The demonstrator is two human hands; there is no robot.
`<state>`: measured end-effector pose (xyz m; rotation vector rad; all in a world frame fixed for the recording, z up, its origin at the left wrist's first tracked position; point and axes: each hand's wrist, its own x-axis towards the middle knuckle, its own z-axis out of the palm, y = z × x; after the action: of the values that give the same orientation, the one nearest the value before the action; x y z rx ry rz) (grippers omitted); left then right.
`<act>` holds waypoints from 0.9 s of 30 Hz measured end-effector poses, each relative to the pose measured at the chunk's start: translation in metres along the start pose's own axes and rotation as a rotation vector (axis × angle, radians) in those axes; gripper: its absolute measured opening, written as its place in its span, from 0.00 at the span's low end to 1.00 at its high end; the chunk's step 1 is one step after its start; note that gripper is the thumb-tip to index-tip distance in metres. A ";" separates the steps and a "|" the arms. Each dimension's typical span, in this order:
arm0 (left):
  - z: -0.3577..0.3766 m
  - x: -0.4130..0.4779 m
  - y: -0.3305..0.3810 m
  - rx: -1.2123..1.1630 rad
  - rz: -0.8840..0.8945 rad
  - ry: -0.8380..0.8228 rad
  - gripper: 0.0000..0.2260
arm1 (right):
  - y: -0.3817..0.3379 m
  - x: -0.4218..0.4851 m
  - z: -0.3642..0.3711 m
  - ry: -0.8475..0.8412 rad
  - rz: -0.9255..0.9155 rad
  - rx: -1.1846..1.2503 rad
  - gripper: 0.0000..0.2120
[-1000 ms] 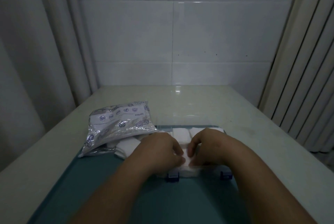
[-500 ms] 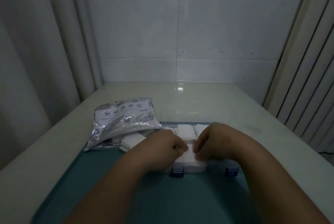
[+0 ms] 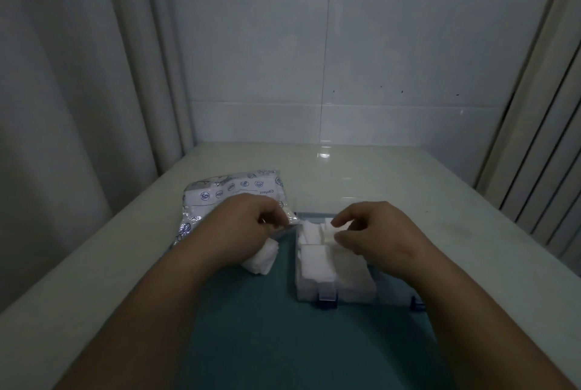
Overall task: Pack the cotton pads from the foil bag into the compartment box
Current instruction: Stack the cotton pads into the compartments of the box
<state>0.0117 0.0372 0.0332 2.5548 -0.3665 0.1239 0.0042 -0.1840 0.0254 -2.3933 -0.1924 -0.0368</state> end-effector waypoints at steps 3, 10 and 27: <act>-0.008 -0.005 -0.008 0.212 -0.012 -0.055 0.19 | -0.005 -0.001 0.011 0.048 -0.043 0.018 0.10; 0.003 -0.016 -0.028 0.486 0.156 -0.122 0.23 | -0.006 -0.001 0.023 0.116 -0.088 0.029 0.11; 0.024 -0.003 -0.033 0.407 0.174 0.038 0.20 | -0.004 0.001 0.021 0.107 -0.103 0.027 0.10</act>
<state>0.0184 0.0517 -0.0048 2.9096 -0.6014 0.3418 0.0038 -0.1665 0.0129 -2.3454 -0.2634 -0.2087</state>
